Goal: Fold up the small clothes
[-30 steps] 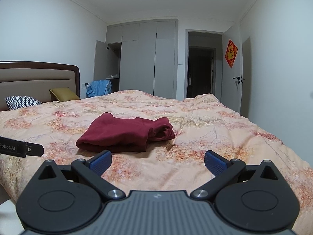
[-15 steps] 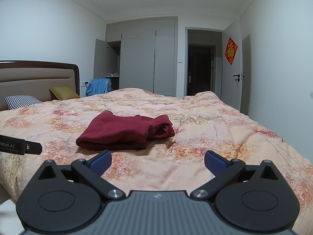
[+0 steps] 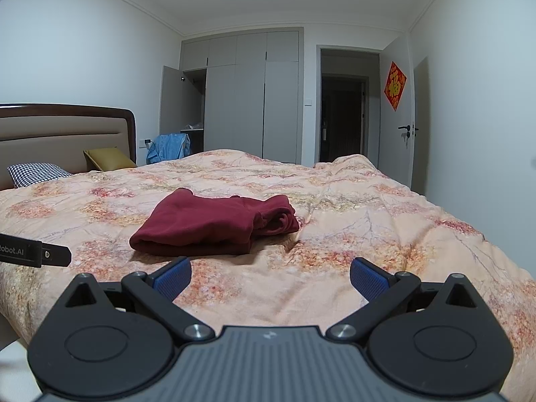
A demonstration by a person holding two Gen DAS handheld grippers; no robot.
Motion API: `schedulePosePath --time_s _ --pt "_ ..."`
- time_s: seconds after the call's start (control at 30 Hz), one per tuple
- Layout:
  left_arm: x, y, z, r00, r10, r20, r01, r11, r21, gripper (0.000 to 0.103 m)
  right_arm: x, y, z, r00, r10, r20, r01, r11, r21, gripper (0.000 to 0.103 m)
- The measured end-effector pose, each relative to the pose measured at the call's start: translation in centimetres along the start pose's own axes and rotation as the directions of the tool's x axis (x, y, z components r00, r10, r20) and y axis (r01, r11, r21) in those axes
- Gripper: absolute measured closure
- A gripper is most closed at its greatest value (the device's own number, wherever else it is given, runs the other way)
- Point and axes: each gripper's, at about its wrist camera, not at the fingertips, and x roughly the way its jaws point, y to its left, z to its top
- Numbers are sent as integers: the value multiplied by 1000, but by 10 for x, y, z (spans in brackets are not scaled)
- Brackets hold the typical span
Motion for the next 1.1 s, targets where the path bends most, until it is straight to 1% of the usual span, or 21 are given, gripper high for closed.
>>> schedulePosePath --time_s 1.1 --pt "0 2 -1 1000 7 -4 -7 1000 -4 1 0 0 -2 1000 3 -7 -3 1000 9 0"
